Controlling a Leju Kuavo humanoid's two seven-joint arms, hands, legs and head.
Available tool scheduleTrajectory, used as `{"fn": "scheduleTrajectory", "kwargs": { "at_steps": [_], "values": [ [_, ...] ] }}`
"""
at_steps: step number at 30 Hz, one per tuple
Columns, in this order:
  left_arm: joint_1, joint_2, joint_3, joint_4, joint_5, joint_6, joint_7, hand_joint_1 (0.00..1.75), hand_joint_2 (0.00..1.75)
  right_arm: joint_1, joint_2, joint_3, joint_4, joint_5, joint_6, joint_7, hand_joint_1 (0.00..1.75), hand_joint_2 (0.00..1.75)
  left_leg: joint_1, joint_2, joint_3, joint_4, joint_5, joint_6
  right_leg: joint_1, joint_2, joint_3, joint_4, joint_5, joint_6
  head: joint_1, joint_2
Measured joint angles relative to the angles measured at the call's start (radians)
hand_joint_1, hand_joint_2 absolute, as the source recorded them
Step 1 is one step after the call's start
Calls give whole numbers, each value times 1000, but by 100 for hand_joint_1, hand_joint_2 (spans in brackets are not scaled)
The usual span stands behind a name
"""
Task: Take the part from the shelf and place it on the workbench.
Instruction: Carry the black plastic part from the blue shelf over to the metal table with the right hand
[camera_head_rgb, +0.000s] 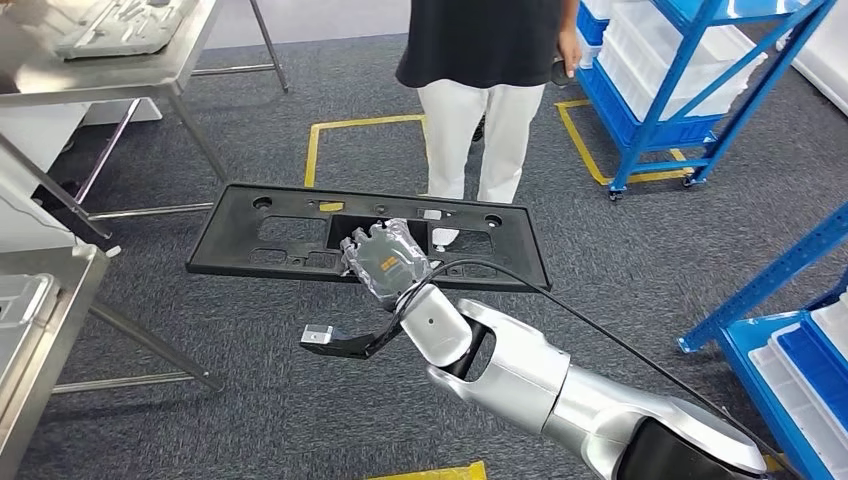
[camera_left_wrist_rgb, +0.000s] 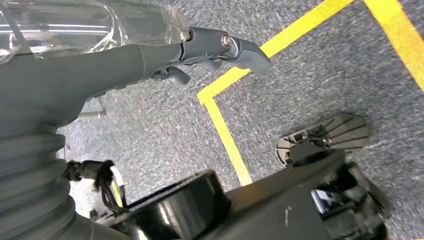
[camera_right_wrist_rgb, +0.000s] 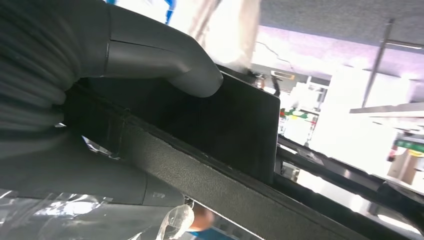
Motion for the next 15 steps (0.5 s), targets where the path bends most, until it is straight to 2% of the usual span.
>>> {"fn": "scheduleTrajectory", "kwargs": {
  "at_steps": [2, 3, 4, 6, 7, 8, 9, 10, 11, 12, 13, 14, 15],
  "values": [
    [3, 0, 0, 0, 0, 0, 0, 0, 175, 0, 1, 0, 0, 0, 0, 0, 175, 175, 2, -22, 2, -7, 5, 11, -2, -9, 5, 1, -6, 10, 0, 0],
    [5, 0, 0, 0, 0, 1, 0, 0, 175, 0, 1, -1, -1, 0, 0, 0, 175, 175, 4, -33, 6, -12, 8, 18, -3, 3, 0, 16, -19, 14, 0, 0],
    [5, 0, 0, 0, 0, 1, 0, 0, 175, -1, 1, -1, -2, 0, 0, 0, 175, 175, 8, -43, 10, -17, 10, 25, -4, 22, -14, 53, -41, 16, 1, 0],
    [3, 0, 0, 0, 0, 1, 0, 0, 175, 0, -1, 0, -3, 0, 0, 0, 175, 175, 11, -66, 14, -19, 11, 34, -5, 62, -80, 186, -102, 17, 3, 0],
    [3, 0, 0, 0, 0, 1, 0, 0, 175, 2, -3, 1, -4, 0, 1, 0, 175, 175, 12, -79, 14, -19, 11, 35, -5, 70, -118, 254, -125, 18, 4, 0],
    [4, -1, 0, 0, 0, 0, 0, 0, 175, 4, -4, 2, -4, 0, 1, 0, 175, 175, 12, -93, 15, -18, 10, 35, -5, 73, -144, 294, -130, 20, 4, 0],
    [6, -2, 0, 0, 0, 0, 0, 0, 175, 6, -6, 2, -4, 0, 2, 0, 175, 175, 14, -107, 15, -17, 10, 35, -6, 74, -152, 296, -115, 20, 4, 0],
    [7, -2, 0, 0, 0, 0, 0, 0, 175, 7, -6, 2, -4, 0, 3, 0, 175, 175, 16, -121, 16, -16, 9, 33, -7, 76, -138, 254, -81, 21, 4, 0],
    [8, -2, 0, 0, 0, 0, 0, 0, 175, 7, -7, 2, -4, 0, 4, 0, 175, 175, 19, -135, 17, -13, 6, 30, -10, 87, -108, 181, -38, 23, 4, 0],
    [9, -2, 0, 0, 0, 1, 0, 0, 175, 6, -7, 2, -4, 1, 5, 0, 175, 175, 20, -148, 16, -8, 3, 24, -14, 107, -76, 108, -4, 25, 4, 0],
    [9, -2, 0, 0, 0, 1, 0, 0, 175, 5, -7, 2, -5, 1, 6, -1, 175, 175, 21, -159, 13, -3, 0, 18, -18, 124, -51, 52, 19, 26, 5, 0],
    [9, -2, 0, 0, 0, 1, 0, 0, 175, 5, -7, 3, -5, 1, 8, -2, 175, 175, 22, -169, 9, 0, -1, 12, -19, 136, -38, 20, 28, 24, 5, 0],
    [10, -2, 0, 0, 0, 1, 0, 0, 175, 5, -7, 3, -5, 1, 9, -2, 175, 175, 23, -177, 4, 0, 0, 6, -17, 139, -36, 13, 27, 20, 5, 0]
  ]
}}
